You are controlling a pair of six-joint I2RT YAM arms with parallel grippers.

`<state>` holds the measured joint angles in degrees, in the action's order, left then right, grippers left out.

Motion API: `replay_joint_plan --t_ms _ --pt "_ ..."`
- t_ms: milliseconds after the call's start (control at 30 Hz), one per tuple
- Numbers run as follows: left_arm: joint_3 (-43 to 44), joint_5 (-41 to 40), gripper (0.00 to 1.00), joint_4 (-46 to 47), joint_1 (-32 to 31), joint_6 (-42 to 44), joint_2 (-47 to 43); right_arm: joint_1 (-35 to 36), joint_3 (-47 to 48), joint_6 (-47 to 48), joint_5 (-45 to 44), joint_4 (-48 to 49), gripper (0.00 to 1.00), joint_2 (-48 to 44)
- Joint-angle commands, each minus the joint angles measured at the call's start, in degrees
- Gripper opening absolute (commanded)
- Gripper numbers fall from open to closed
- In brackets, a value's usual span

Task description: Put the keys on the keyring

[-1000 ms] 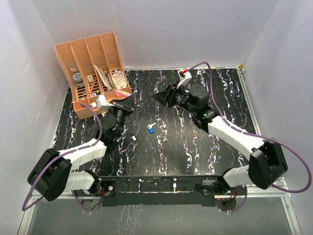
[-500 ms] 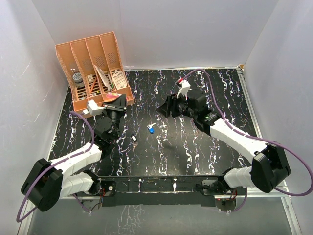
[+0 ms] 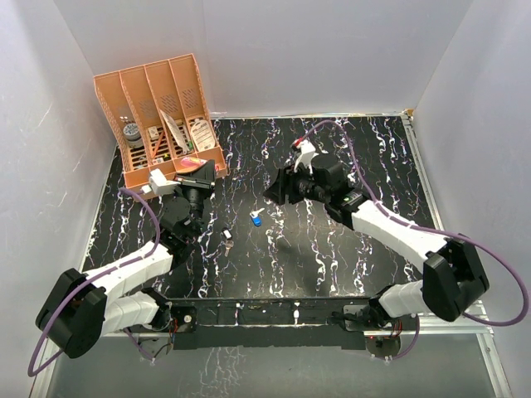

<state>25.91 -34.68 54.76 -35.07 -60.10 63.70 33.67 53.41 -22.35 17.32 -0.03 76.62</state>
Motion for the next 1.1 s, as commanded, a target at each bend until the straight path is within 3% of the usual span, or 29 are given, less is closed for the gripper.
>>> replay_joint_plan --t_ms 0,400,633,800,1067 --pt "2.4 -0.2 0.0 -2.6 -0.3 -0.4 -1.2 3.6 1.6 3.1 2.3 -2.5 0.52 4.6" --pt "4.8 -0.7 0.0 -11.3 -0.3 -2.8 -5.9 15.7 2.1 6.1 -4.3 0.5 0.48 13.9" --pt "5.2 -1.2 0.0 -13.6 -0.3 -3.2 -9.1 21.1 1.8 9.1 -13.1 9.4 0.43 19.4" --pt "5.2 -1.7 0.0 -14.7 -0.3 -3.2 -10.0 23.0 1.2 9.0 -18.0 17.2 0.37 22.3" --pt "5.5 -3.1 0.0 -16.6 -0.3 -3.5 -11.0 25.4 6.8 9.1 -21.7 15.9 0.35 29.0"
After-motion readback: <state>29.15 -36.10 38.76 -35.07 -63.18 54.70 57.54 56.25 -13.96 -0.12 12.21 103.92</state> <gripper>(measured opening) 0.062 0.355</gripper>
